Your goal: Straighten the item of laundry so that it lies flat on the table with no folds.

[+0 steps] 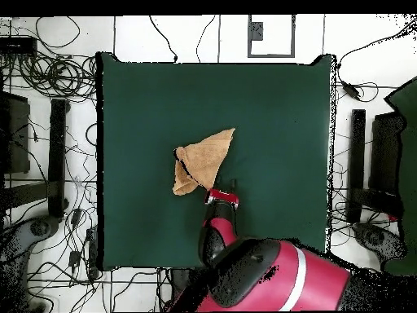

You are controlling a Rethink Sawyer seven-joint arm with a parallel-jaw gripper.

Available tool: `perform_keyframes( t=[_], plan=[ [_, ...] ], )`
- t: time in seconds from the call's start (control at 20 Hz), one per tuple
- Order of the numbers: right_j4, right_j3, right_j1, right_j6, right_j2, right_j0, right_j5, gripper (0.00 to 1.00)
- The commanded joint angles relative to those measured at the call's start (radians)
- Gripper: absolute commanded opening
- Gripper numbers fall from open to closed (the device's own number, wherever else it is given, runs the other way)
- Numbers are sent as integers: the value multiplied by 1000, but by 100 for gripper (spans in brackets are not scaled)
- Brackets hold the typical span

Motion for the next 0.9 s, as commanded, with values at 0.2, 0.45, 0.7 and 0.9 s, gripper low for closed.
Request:
perform_keyframes(
  t=[0.2, 0.45, 0.7, 0.9],
  plan=[
    [1, -229, 135, 350, 306, 10, 157, 100],
    [-22, -234, 143, 340, 315, -5, 162, 100],
    [-13, -223, 148, 347, 335, -14, 154, 100],
    [31, -205, 145, 353, 343, -4, 140, 100]
  ],
)
